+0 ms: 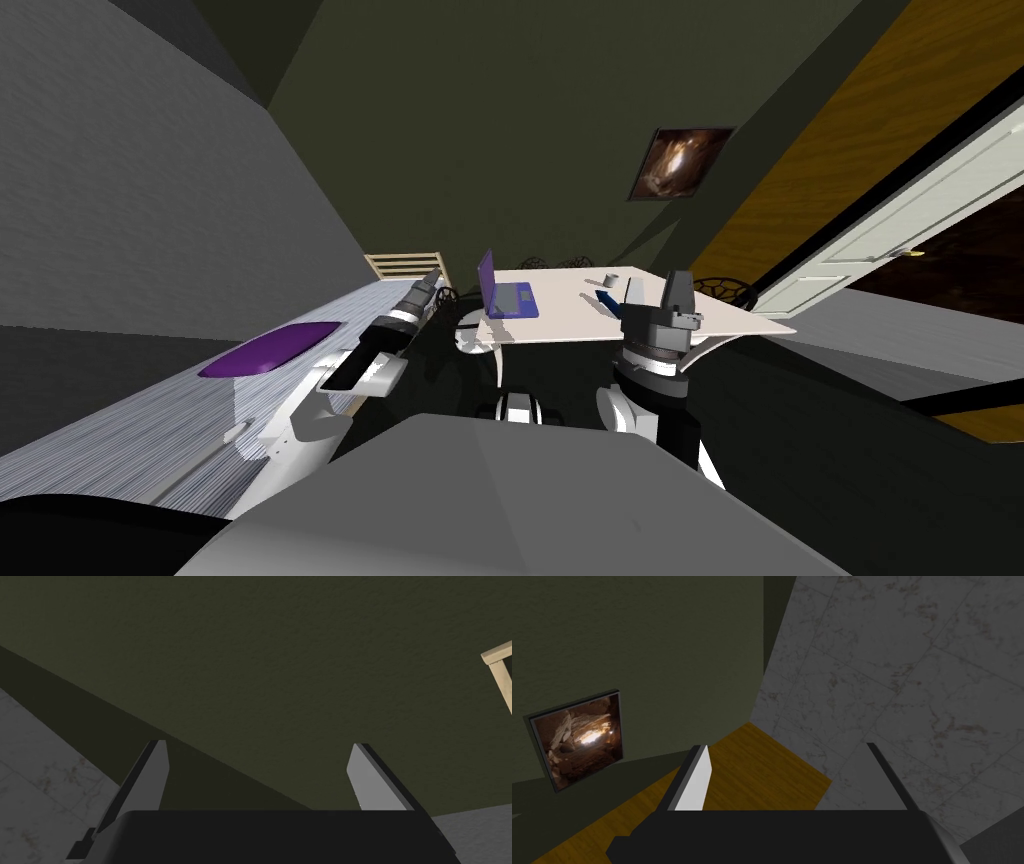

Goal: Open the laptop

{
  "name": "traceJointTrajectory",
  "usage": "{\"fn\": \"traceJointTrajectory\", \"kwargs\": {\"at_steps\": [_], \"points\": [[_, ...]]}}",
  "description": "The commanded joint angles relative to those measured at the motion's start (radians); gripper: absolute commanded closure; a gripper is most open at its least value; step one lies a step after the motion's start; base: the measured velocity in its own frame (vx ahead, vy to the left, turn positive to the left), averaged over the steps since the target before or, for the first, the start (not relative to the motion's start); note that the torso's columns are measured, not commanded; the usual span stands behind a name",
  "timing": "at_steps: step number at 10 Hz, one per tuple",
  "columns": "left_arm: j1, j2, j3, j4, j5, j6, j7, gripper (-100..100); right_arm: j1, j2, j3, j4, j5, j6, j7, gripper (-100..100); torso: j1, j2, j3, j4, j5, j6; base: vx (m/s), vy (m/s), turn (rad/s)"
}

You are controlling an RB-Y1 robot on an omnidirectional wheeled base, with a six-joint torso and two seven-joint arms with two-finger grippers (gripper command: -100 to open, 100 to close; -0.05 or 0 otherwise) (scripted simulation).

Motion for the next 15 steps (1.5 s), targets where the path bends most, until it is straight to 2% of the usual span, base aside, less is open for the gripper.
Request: {"fn": "traceJointTrajectory", "kwargs": {"at_steps": [1,3,6,7,10,12,13,15], "points": [[-0.016,0.019,0.001,-0.002,-0.012,0.071,-0.002,-100,0.000,0.000,0.000,0.000,0.000,0.000,0.000,0,0.000,0.000,0.000,0.000,0.000,0.000,-0.008,-0.015,-0.043],[-0.026,0.030,0.002,-0.001,-0.019,0.110,0.000,-100,0.000,0.000,0.000,0.000,0.000,0.000,0.000,0,0.000,0.000,0.000,0.000,0.000,0.000,-0.003,-0.019,-0.055],[-0.059,0.054,0.000,0.006,-0.040,0.206,0.010,-100,0.000,0.000,0.000,0.000,0.000,0.000,0.000,0,0.000,0.000,0.000,0.000,0.000,0.000,0.008,-0.020,-0.089],[-0.059,0.054,0.000,0.006,-0.040,0.217,0.010,-100,0.000,0.000,0.000,0.000,0.000,0.000,0.000,0,0.000,-0.001,0.000,0.000,0.000,0.000,0.013,-0.019,-0.037],[-0.082,0.064,-0.005,0.012,-0.055,0.289,0.022,-100,0.000,0.000,0.000,0.000,0.000,0.000,0.000,0,0.000,-0.001,0.000,0.000,0.000,0.000,0.021,-0.017,-0.080],[-0.106,0.072,-0.012,0.018,-0.071,0.358,0.036,-100,0.000,0.000,0.000,0.000,0.000,0.000,0.000,0,0.000,0.000,0.000,0.000,0.000,0.000,0.026,-0.019,-0.114],[-0.106,0.072,-0.012,0.018,-0.071,0.361,0.036,-100,0.000,0.000,0.000,0.000,0.000,0.000,0.000,0,0.000,0.000,0.000,0.000,0.000,0.000,0.022,-0.019,-0.049],[-0.131,0.082,-0.019,0.024,-0.088,0.422,0.051,-100,0.000,0.000,0.000,0.000,0.000,0.000,0.000,0,0.000,0.000,0.000,0.000,0.000,0.000,0.035,-0.020,-0.107]]}}
